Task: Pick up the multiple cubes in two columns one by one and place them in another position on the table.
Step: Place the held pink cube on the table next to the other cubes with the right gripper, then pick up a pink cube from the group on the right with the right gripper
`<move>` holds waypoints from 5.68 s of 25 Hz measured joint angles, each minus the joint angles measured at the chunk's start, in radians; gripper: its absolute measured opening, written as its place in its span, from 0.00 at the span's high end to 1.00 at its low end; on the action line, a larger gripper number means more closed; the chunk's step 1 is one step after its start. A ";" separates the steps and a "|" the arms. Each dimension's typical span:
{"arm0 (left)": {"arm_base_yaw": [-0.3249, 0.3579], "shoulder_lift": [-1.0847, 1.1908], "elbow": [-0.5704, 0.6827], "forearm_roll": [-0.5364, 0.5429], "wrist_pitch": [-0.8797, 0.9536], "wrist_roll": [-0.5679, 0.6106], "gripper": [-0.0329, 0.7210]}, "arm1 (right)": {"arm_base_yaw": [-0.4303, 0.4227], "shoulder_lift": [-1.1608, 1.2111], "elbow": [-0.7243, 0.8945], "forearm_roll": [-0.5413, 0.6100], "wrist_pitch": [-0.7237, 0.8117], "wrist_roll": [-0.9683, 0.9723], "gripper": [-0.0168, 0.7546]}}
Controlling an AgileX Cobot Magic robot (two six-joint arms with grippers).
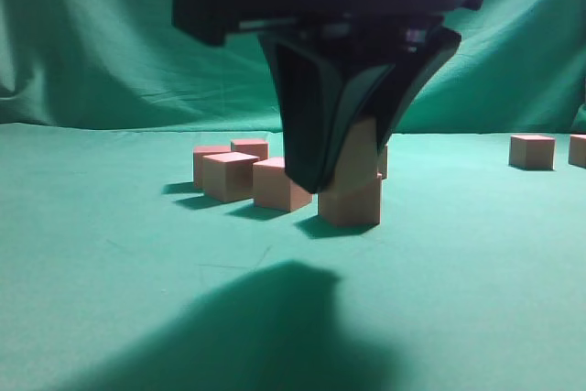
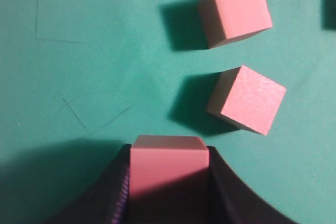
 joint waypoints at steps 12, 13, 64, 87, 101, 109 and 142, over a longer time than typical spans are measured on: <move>0.000 0.000 0.000 0.000 0.000 0.000 0.96 | -0.021 0.080 -0.001 -0.026 -0.013 0.004 0.64; 0.000 0.000 0.000 0.000 0.000 0.000 0.96 | -0.021 0.087 -0.001 -0.029 -0.016 0.004 0.64; 0.000 0.000 0.000 0.000 0.000 0.000 0.96 | -0.139 -0.187 -0.309 0.102 0.532 -0.004 0.28; 0.000 0.000 0.000 0.000 0.000 0.000 0.96 | -0.882 0.188 -0.577 0.436 0.394 -0.425 0.28; 0.000 0.000 0.000 0.000 0.000 0.000 0.96 | -0.890 0.525 -0.889 0.447 0.434 -0.475 0.28; 0.000 0.000 0.000 0.000 0.000 0.000 0.96 | -0.890 0.557 -0.897 0.447 0.445 -0.477 0.28; 0.000 0.000 0.000 0.000 0.000 0.000 0.96 | -0.859 0.341 -1.089 0.518 0.602 -0.498 0.64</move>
